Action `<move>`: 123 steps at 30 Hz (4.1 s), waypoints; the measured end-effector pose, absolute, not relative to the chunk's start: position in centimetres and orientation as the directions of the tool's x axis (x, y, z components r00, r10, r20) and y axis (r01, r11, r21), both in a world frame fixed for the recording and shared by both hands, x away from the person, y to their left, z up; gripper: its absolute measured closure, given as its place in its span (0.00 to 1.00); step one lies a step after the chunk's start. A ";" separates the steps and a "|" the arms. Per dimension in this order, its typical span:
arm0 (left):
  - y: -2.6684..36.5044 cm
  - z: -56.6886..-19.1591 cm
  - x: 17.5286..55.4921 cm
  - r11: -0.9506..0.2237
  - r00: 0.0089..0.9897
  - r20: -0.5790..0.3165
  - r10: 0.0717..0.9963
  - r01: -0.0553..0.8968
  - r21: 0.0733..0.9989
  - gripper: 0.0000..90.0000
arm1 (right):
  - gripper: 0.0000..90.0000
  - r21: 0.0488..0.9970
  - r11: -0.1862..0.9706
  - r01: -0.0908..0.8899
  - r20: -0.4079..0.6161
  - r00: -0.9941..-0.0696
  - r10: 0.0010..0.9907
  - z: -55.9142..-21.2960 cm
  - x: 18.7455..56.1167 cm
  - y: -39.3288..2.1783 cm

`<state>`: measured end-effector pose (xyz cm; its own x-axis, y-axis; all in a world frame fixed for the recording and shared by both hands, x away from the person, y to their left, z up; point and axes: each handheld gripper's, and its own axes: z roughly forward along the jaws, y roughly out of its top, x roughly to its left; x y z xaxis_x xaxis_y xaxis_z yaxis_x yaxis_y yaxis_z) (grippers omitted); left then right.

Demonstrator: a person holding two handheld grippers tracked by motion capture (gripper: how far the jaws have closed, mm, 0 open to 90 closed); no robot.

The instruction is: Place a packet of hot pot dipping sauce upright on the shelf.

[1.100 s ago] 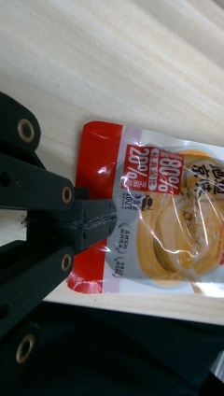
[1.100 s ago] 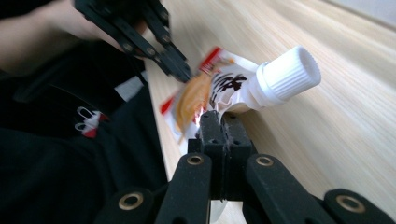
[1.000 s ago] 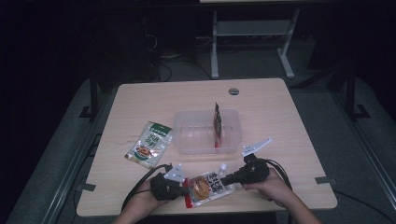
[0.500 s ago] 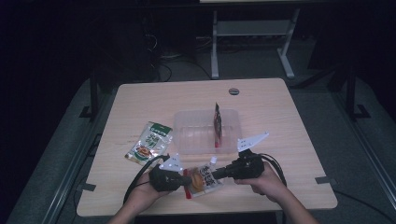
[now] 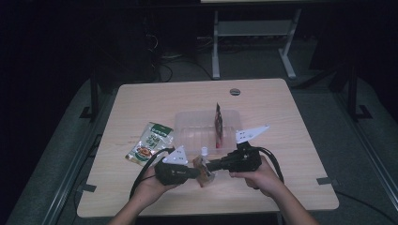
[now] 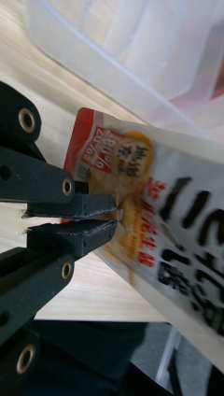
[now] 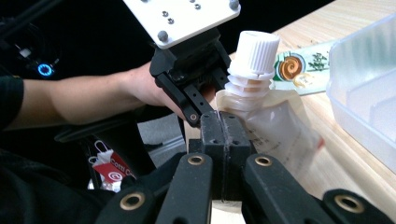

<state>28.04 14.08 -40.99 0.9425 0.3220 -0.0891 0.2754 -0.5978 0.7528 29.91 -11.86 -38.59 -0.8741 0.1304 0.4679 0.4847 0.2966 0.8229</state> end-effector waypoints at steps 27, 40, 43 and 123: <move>18.1 -38.4 27.5 -0.536 0.931 -0.094 0.353 0.283 0.796 0.71 | 1.00 0.864 0.150 0.482 0.448 -0.869 0.211 -35.6 31.2 -14.2; 17.7 -37.1 28.7 -0.528 0.933 -0.081 0.351 0.268 0.806 0.84 | 1.00 0.879 0.114 0.463 0.422 -0.867 0.265 -33.5 33.0 -14.0; 17.5 -36.8 29.2 -0.529 0.933 -0.068 0.353 0.259 0.808 0.86 | 1.00 0.879 0.108 0.463 0.422 -0.865 0.273 -33.0 33.6 -13.8; 11.5 -36.9 41.7 -0.446 0.868 -0.095 0.487 0.341 0.827 1.00 | 1.00 0.862 0.117 0.493 0.403 -0.807 0.433 -33.3 41.2 -11.5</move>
<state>41.73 11.53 -36.90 0.8683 0.4868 -0.0953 0.3411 -0.4464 0.8272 41.24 -11.54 -33.28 -0.8066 0.4328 0.4025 0.4930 0.1171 0.8621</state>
